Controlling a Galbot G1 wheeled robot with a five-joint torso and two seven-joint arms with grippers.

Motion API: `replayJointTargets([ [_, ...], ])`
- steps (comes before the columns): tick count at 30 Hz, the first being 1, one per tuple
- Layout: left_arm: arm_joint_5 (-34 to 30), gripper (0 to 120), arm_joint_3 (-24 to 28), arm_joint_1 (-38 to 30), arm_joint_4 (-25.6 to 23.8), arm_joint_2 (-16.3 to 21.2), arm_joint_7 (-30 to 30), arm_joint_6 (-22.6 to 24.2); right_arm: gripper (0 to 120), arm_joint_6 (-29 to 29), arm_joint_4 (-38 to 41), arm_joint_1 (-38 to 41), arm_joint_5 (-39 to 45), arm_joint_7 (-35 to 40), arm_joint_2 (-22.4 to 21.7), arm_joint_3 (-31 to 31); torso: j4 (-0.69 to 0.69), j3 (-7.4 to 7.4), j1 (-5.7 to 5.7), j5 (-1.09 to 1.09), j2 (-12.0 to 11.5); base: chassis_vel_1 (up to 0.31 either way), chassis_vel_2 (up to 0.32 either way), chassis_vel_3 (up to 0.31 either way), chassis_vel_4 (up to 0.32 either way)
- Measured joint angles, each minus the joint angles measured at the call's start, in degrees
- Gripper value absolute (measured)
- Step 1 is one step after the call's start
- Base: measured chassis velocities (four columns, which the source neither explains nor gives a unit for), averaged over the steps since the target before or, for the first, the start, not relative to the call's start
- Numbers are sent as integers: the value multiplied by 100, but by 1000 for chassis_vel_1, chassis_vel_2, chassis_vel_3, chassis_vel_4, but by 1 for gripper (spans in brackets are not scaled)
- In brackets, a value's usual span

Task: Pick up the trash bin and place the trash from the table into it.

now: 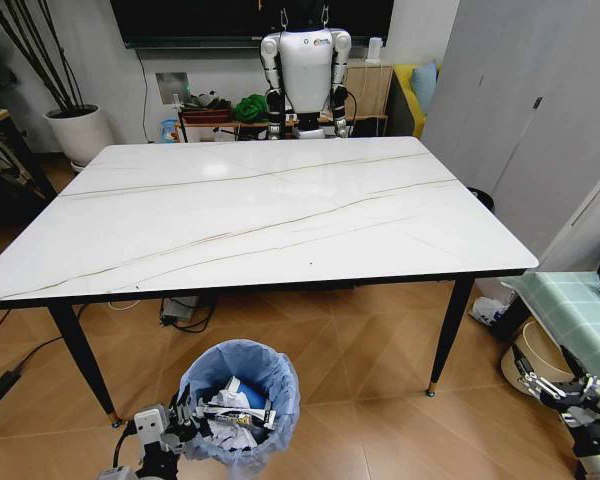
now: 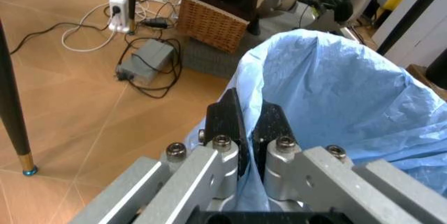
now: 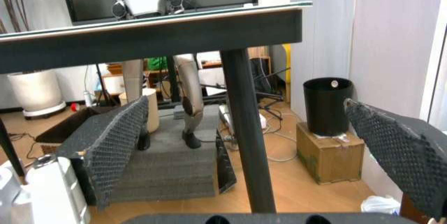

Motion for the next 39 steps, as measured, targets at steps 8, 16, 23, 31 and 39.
replayJointTargets([
  [8, -33, 0, -1, -3, 1, -1, -13, 40, 100, 0, 0, 0, 0, 0, 0, 0, 0, -116, -92, 0, -207, 0, 0, 0, 0],
  [16, -125, 0, 12, -38, 13, 1, -38, 85, 100, 0, 0, 0, 0, 0, 0, 0, 0, -277, -207, 0, -482, 0, 0, 0, 0],
  [23, -191, 0, -6, -55, 4, 34, -70, 122, 100, 0, 0, 0, 0, 0, 0, 0, 0, -395, -292, 0, -685, 0, 0, 0, 0],
  [31, -199, 0, -2, -60, 11, 41, -79, 148, 100, 0, 0, 0, 0, 0, 0, 0, 0, -503, -367, 0, -869, 0, 0, 0, 0],
  [39, -199, 0, 18, -57, 17, 32, -81, 157, 100, 0, 0, 0, 0, 0, 0, 0, 0, -629, -459, 0, -1087, 0, 0, 0, 0],
])
